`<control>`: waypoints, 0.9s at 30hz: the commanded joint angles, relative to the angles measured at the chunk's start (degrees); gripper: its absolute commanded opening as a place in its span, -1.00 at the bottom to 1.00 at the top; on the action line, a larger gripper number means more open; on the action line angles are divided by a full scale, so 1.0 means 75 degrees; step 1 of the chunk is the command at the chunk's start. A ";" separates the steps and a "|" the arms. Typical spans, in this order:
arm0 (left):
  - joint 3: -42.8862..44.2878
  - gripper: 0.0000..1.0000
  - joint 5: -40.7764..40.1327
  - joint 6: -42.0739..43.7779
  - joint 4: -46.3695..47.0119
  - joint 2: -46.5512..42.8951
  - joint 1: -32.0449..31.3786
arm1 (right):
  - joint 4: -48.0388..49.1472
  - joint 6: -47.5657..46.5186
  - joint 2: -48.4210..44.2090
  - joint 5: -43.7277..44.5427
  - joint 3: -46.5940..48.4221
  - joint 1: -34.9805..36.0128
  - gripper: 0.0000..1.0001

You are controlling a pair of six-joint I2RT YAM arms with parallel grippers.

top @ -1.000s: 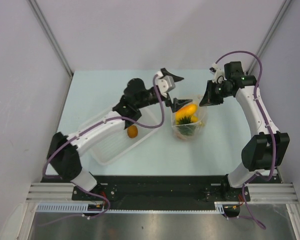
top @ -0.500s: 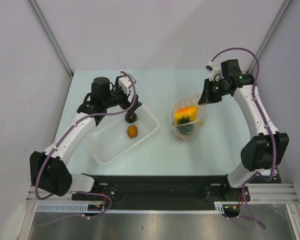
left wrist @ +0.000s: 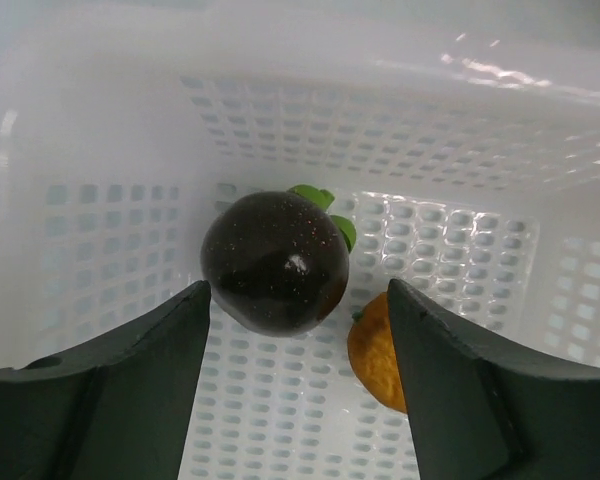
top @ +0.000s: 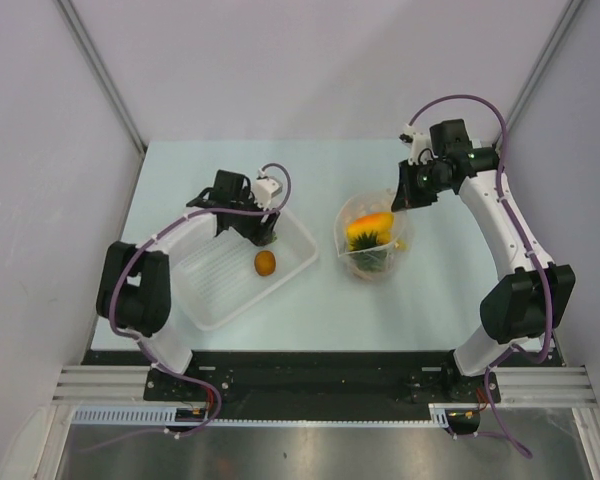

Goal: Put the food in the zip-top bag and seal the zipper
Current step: Pick up the fake fruit from the bin.

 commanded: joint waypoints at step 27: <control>0.0127 0.84 -0.0138 0.0306 0.0435 0.0818 -0.0289 | 0.0110 -0.0111 -0.0156 0.0155 0.0145 0.0055 -1.00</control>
